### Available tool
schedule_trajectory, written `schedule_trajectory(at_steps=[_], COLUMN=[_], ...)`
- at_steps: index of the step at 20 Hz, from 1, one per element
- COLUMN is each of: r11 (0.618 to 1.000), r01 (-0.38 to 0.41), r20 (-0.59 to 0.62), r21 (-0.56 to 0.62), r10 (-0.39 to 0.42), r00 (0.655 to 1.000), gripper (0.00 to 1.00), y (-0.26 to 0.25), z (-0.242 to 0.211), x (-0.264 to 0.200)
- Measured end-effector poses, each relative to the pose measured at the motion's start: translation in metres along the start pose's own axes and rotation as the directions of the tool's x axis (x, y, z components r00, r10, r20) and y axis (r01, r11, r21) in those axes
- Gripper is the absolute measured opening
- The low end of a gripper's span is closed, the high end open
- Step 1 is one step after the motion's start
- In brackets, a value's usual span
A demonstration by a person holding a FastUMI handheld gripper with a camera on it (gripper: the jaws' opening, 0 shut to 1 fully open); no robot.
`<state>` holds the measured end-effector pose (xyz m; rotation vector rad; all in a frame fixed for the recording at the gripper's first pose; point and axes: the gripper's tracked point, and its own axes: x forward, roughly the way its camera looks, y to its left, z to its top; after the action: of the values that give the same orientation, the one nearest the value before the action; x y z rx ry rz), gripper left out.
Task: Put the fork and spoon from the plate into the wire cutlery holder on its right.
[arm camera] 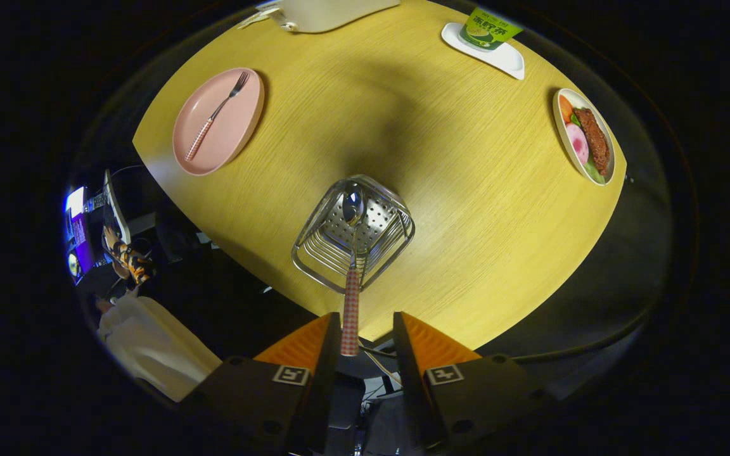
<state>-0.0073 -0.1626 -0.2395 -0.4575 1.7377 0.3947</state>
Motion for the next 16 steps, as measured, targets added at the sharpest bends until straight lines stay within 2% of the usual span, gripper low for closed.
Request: schedule_trajectory(at_steps=[3,5,6,8,9,11,13,15,16], r11=[0.999,0.998,0.996,0.991,0.988,0.975,0.965,0.959,0.953], r01=[-0.015,-0.040,-0.054,-0.084,-0.109,-0.176,-0.212,-0.232,-0.251], r20=[0.086,0.158,0.196,0.278,0.313,0.422,0.537,0.645,0.703], r21=[0.034,0.057,0.070,0.100,0.112,0.135,0.157,0.163,0.170], r10=[0.012,0.031,0.039,0.053,0.069,0.104,0.097,0.075,0.061], r00=[0.996,0.987,0.980,0.959,0.947,0.900,0.838,0.760,0.709], gripper=[0.70,0.73,0.86,0.97,0.99,1.00,1.00,0.99,1.00], y=[0.005,0.012,0.017,0.027,0.034,0.052,0.063,0.074,0.083], z=[0.008,0.013,0.016,0.022,0.023,0.032,0.042,0.053,0.059], x=[-0.012,-0.023,-0.029,-0.041,-0.048,-0.068,-0.091,-0.111,-0.122])
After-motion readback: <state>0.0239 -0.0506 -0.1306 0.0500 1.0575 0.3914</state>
